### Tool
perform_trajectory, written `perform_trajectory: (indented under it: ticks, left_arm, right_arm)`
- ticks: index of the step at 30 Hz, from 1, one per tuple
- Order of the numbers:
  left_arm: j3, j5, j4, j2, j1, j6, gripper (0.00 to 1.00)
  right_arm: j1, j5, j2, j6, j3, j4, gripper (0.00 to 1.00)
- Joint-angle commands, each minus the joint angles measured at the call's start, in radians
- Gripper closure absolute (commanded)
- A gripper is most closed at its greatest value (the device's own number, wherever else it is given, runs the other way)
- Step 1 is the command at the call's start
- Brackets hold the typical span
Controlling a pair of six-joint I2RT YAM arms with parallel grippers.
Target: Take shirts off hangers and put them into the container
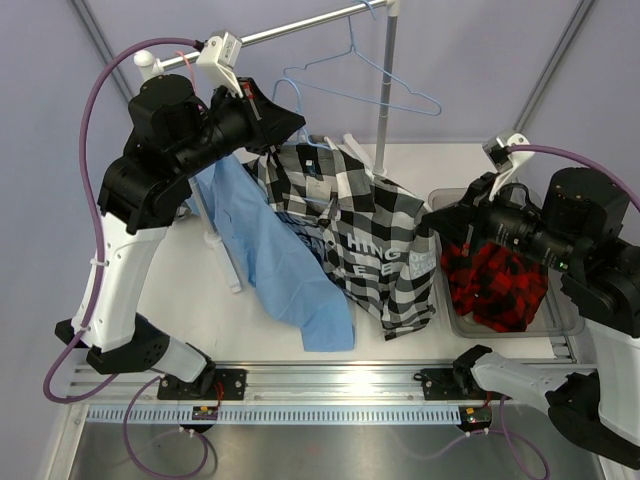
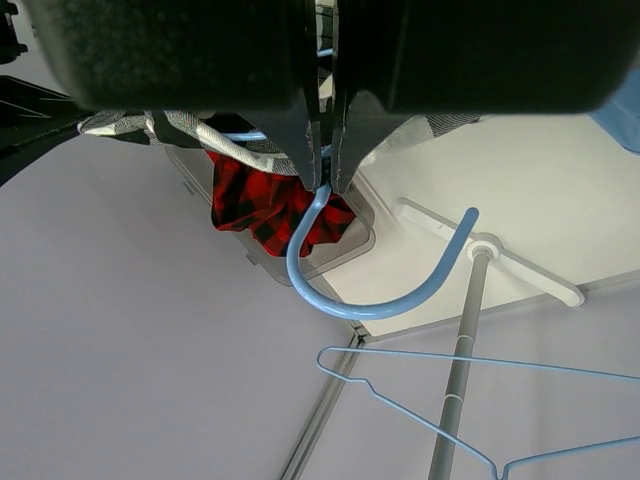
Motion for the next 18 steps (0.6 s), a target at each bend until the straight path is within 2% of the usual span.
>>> perform_trajectory:
  ticks: [1, 4, 8, 12, 18]
  left_arm:
    - [0.02, -0.012, 0.099, -0.03, 0.024, -0.001, 1.0]
    - [-0.006, -0.032, 0.111, -0.031, 0.029, 0.004, 1.0]
    - [-0.047, -0.032, 0.154, -0.028, 0.059, -0.005, 1.0]
    - [-0.055, -0.003, 0.206, -0.011, 0.09, -0.033, 1.0]
    - [-0.012, 0.035, 0.243, 0.027, 0.099, -0.079, 1.0]
  right_arm:
    - [-0.004, 0.017, -0.021, 0.019, 0.008, -0.038, 1.0]
    - [-0.002, 0.046, -0.041, 0.039, 0.03, -0.061, 1.0]
    - [-0.004, 0.184, -0.105, 0.071, 0.054, -0.078, 1.0]
    - [-0.004, 0.284, -0.127, 0.074, 0.146, -0.216, 1.0]
    - [-0.004, 0.359, -0.179, 0.114, 0.186, -0.357, 1.0]
